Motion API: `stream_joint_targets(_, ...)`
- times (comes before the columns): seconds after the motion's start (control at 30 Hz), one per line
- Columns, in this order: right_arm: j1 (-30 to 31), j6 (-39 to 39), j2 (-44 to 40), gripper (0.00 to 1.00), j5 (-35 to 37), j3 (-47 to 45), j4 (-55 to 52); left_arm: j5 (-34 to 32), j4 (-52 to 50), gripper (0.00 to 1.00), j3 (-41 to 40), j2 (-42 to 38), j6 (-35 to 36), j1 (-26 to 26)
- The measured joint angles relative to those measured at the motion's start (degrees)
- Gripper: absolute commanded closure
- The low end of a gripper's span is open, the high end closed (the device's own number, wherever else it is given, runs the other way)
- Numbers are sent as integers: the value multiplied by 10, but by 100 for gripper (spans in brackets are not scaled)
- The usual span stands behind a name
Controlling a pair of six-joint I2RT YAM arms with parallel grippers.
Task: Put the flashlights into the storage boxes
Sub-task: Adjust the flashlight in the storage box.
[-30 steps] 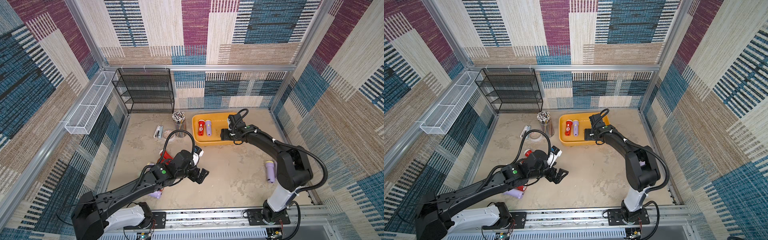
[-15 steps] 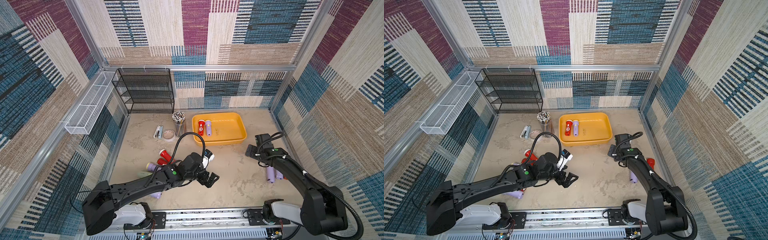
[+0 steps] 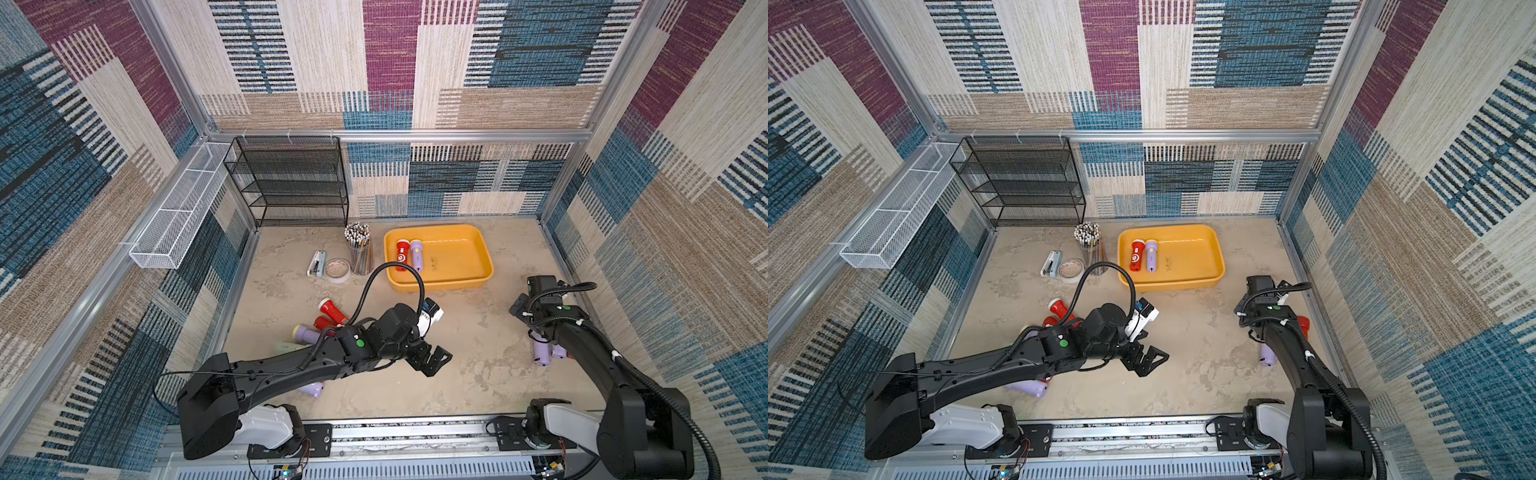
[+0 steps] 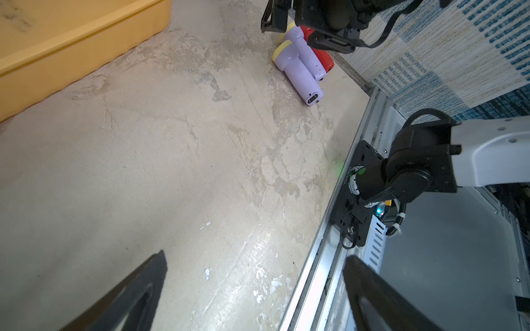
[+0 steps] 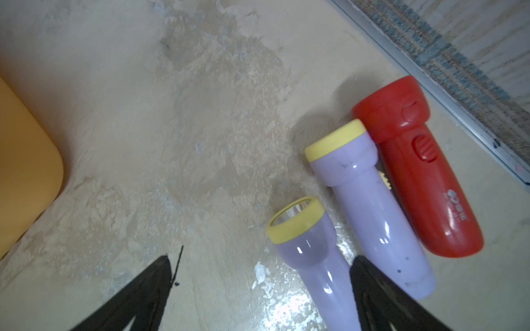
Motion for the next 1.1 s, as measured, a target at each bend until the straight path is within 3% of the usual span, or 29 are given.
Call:
stream_joint_targets(0.53, -55, 25, -27, 0, 20, -35, 20, -5, -10, 1, 47, 46, 4, -23)
stream_joint_targets(0.9, -75, 0, 56, 0, -71, 59, -43, -15, 20, 1, 11, 29, 20, -23)
stream_joint_targets(1.1, -78, 7, 68, 0, -90, 57, -71, -19, 46, 1, -32, -19, 34, -23)
